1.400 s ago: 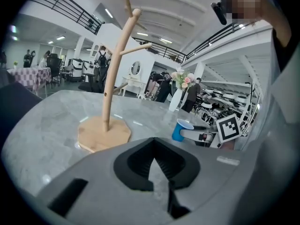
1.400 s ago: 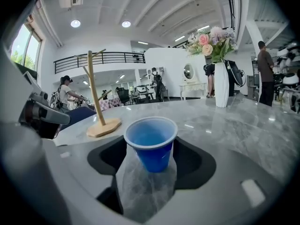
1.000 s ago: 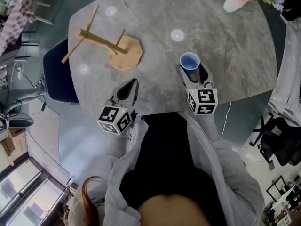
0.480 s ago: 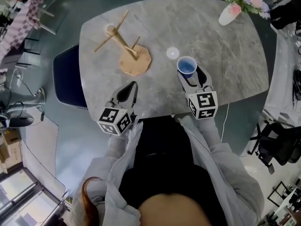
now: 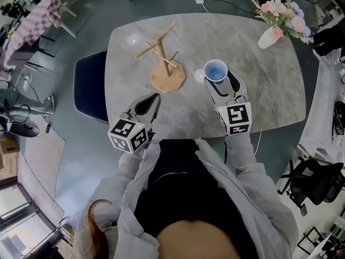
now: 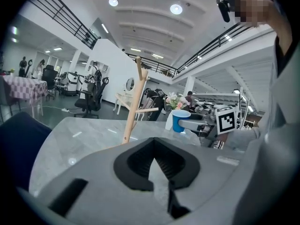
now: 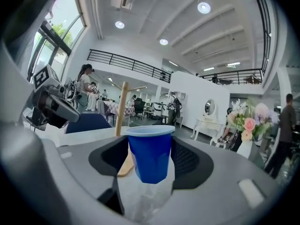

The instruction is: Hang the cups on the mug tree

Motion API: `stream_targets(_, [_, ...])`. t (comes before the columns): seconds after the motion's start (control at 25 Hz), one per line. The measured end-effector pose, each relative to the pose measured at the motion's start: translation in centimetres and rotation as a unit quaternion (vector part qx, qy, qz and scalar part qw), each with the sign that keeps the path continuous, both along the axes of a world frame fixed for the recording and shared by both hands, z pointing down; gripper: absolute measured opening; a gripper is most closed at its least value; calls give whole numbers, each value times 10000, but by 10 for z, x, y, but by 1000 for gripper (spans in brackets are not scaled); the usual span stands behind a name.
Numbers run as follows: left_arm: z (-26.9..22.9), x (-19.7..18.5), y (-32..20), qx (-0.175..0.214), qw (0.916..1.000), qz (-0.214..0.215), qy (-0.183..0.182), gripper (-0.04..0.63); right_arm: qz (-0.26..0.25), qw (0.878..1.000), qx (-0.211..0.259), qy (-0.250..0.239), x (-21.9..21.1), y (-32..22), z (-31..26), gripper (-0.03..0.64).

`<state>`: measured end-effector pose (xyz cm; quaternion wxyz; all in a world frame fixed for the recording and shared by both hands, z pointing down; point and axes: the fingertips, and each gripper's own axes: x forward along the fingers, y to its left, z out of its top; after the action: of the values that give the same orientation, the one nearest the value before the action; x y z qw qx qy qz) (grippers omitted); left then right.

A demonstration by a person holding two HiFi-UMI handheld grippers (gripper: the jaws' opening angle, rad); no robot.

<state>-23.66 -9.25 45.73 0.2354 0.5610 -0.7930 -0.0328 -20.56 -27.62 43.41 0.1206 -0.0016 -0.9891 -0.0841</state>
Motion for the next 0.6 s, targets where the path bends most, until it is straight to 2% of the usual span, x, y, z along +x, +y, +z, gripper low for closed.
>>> stream_targets(0.12, [-8,1,-2,82,9999,50,-38,-2,-376,9976,565,-141,-18,2,-26,298])
stream_targets(0.24, [-15,1,-5,189,9998,27,-115,-2,-694,9870,1433,-218,-41,-3,-50,298])
stream_targets(0.32, [-20,0,-5,240,9996,-25,-168,-2,-858,9717,2190,-221,-59,-7,-63,298])
stream_targets(0.4, [-21,-1,-1,267,9994,-111,-168,-2,-1008,9510,2912,-237,-77,-6,-74,298])
stream_targets(0.6, [-18,-4,12,253,9990,-350,-141,-2,-1421,9067,3966,-193,-115,7,-84,298])
